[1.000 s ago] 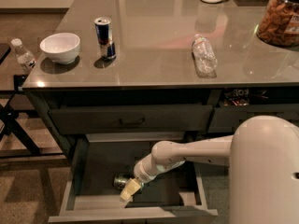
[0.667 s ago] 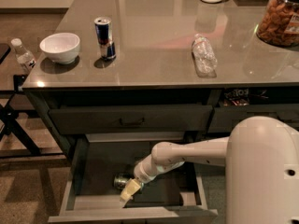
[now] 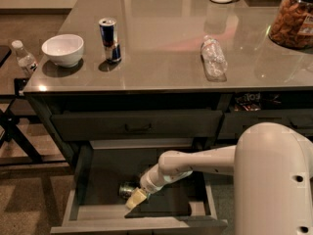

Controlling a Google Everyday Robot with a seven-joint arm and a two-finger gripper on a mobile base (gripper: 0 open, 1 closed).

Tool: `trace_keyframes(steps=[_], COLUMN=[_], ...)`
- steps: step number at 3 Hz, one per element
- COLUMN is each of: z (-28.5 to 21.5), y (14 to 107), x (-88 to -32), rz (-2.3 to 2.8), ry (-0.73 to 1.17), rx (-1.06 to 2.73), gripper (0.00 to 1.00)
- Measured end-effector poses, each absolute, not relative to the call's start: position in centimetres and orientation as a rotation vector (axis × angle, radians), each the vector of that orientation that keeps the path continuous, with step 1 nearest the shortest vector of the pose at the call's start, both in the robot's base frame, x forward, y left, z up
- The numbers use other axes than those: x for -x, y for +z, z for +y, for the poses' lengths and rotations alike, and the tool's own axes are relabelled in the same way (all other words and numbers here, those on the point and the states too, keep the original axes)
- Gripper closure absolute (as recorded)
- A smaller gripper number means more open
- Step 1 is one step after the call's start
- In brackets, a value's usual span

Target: Pick green can from middle drawer and place on counter

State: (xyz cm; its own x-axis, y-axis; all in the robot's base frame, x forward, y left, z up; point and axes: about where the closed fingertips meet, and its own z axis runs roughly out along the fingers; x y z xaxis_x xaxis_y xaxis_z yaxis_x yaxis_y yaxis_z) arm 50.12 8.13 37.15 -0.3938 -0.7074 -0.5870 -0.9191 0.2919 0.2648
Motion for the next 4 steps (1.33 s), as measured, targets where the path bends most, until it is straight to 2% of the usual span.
trace_keyframes(steps=[3,4], z=[8.14,8.14], y=[37.15,37.14], x=[-50.11,-50.11], rz=[2.209,2.209], ry=[0.819,0.819], rx=[1.466,1.466], gripper=[0.87,1.0])
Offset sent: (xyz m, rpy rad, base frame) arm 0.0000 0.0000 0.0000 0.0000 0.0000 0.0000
